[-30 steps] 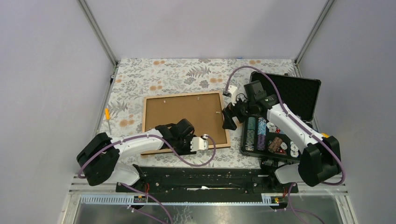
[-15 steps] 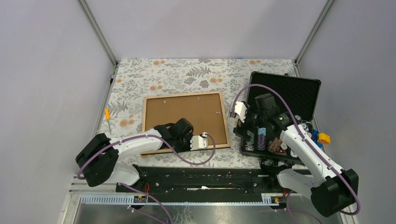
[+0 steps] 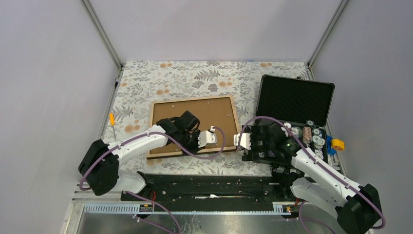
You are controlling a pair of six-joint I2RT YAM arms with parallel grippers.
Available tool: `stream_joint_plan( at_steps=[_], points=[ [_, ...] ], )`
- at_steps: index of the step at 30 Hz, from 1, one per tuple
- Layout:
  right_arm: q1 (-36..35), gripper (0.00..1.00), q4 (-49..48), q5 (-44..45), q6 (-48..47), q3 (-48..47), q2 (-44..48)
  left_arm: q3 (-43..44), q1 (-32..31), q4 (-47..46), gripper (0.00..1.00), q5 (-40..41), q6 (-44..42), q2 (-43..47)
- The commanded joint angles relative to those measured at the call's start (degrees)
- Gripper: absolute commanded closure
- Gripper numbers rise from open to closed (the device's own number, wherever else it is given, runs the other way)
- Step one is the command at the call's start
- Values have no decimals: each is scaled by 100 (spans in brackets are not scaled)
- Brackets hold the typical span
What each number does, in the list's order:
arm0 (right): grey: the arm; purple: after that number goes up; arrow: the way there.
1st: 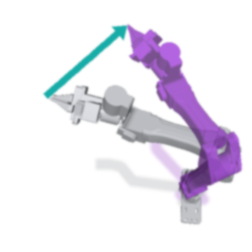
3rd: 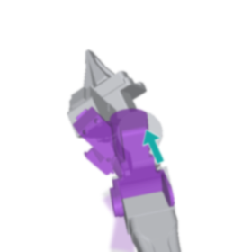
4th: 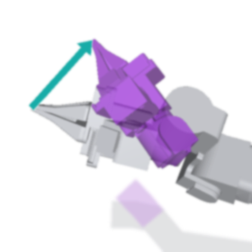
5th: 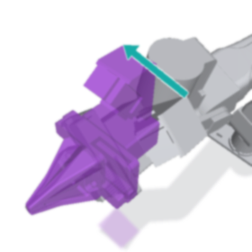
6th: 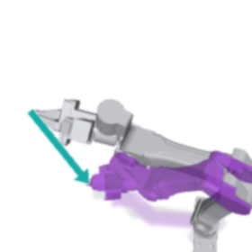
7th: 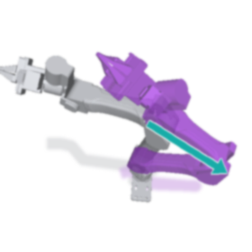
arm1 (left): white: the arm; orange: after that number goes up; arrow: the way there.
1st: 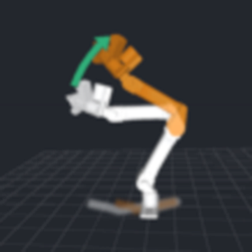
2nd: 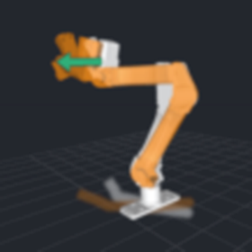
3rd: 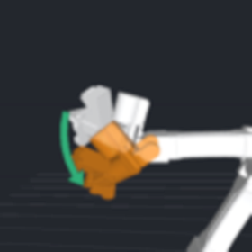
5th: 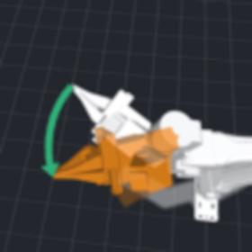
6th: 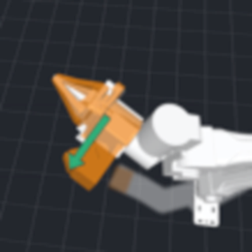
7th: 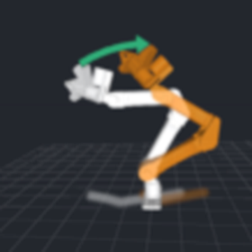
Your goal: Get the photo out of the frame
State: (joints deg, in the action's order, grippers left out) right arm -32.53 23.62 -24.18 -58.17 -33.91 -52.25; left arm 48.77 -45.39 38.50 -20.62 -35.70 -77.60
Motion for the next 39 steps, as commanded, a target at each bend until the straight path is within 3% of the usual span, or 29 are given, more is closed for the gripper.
stream_joint_plan(
  at_steps=[1,16,19,27,32,34,36,39],
  points=[
    [-538,0,-1038,625,-145,362,258,702,260,62,100,-733,-110,85],
    [-1648,0,-3212,2253,-486,1082,-393,1077,423,433,100,-1378,-189,88],
    [-1775,4,-3626,2378,-700,1300,-406,1140,467,531,100,-1523,-229,117],
    [-2041,22,-3950,2595,-792,1280,-642,1321,525,749,100,-1837,-172,156],
    [-2050,45,-3700,2577,-654,1049,-651,1463,614,787,100,-1922,40,269],
    [-2055,53,-3376,2506,-575,910,-651,1554,618,765,86,-1823,229,343],
    [-2055,62,-3070,2437,-427,748,-645,1681,646,773,55,-1689,496,431],
    [-2052,70,-2658,2436,-178,514,-641,1797,687,815,40,-1489,733,747]
  ],
)
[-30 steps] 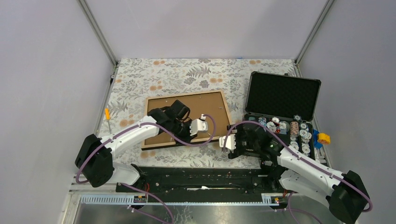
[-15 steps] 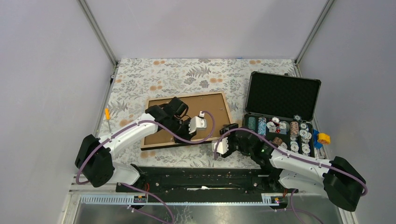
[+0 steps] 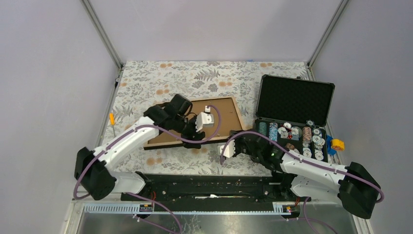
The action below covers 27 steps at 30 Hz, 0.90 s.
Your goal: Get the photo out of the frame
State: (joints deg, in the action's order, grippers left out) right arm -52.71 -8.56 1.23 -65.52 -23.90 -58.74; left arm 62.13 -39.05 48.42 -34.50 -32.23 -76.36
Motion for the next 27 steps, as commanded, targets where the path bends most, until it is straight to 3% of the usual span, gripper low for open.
stream_joint_plan(
  at_steps=[1,6,16,22,27],
  points=[
    [-35,71,625,-108,616,-544,1,460,61,-176,36,-17,400,858],
    [-38,74,1186,-381,853,-885,3,443,66,-56,3,905,126,1825],
    [-31,77,1583,-678,1178,-1359,-68,39,23,106,1,2204,-1941,2842],
    [-38,78,1877,-699,1396,-1688,-134,-333,-208,-22,1,2713,-2561,2968],
    [-37,80,2035,-807,1601,-1899,-211,-352,-815,94,3,3016,-2757,2901]
  ],
)
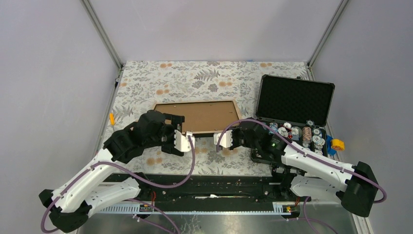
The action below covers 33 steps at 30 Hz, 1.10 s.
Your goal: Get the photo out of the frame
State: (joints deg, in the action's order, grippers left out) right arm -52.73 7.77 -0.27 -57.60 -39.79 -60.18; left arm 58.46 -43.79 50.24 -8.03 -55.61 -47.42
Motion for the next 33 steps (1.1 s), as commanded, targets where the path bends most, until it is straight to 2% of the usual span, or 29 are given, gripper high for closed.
stream_joint_plan(
  at_steps=[1,7,12,18,19,23,27,33],
  points=[
    [-34,81,420,-656,855,-332,-78,4,-410,-85,3,376,-433,19],
    [-27,86,504,-629,906,-440,-94,-185,-488,-14,4,395,-674,149],
    [-34,90,683,-561,1009,-636,-175,-83,-490,194,8,261,-204,3],
    [-26,91,689,-488,942,-568,-94,-602,-489,58,14,859,72,523],
    [-25,91,690,-483,929,-539,-68,-702,-487,18,17,1038,124,624],
    [-31,91,685,-486,878,-446,59,-1094,-477,-300,39,1611,471,906],
    [-24,91,694,-485,861,-407,111,-1332,-482,-337,47,1758,427,1259],
    [-29,88,707,-654,818,-429,148,-1276,-481,-340,73,1777,703,1127]
  ],
)
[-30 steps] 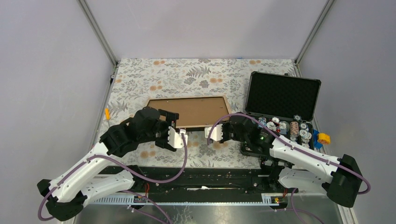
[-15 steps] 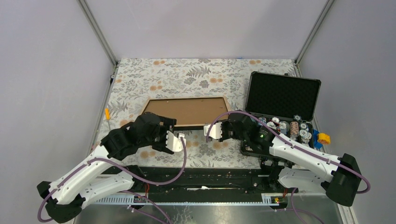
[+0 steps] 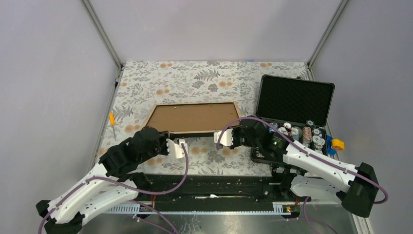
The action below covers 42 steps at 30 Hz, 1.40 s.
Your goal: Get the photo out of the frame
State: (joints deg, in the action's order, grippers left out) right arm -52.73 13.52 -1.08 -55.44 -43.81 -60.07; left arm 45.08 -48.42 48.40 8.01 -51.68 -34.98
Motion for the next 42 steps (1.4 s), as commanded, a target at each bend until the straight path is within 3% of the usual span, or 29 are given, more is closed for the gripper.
stream_joint_plan(
  at_steps=[1,4,6,9,12,24,37,42],
  points=[
    [-29,87,139,-585,582,-24,151,89,-17,-160,78,138,350,-163],
    [-35,82,130,-595,554,-48,152,143,-12,-178,91,62,424,-280],
    [-36,66,129,-597,552,-82,119,202,-13,-183,100,-27,506,-334],
    [-33,33,126,-610,550,-161,53,326,-18,-179,100,-172,624,-371],
    [-42,23,2,-630,526,-242,-33,457,-19,-144,100,-264,750,-454],
    [-488,9,-1188,63,104,-377,-647,702,-14,-85,100,-511,778,-621],
    [-968,14,-1640,474,-408,-847,-1402,783,-17,-86,100,-687,716,-600],
    [-994,27,-1642,529,-560,-874,-1574,791,-9,-85,100,-769,712,-504]
  ],
)
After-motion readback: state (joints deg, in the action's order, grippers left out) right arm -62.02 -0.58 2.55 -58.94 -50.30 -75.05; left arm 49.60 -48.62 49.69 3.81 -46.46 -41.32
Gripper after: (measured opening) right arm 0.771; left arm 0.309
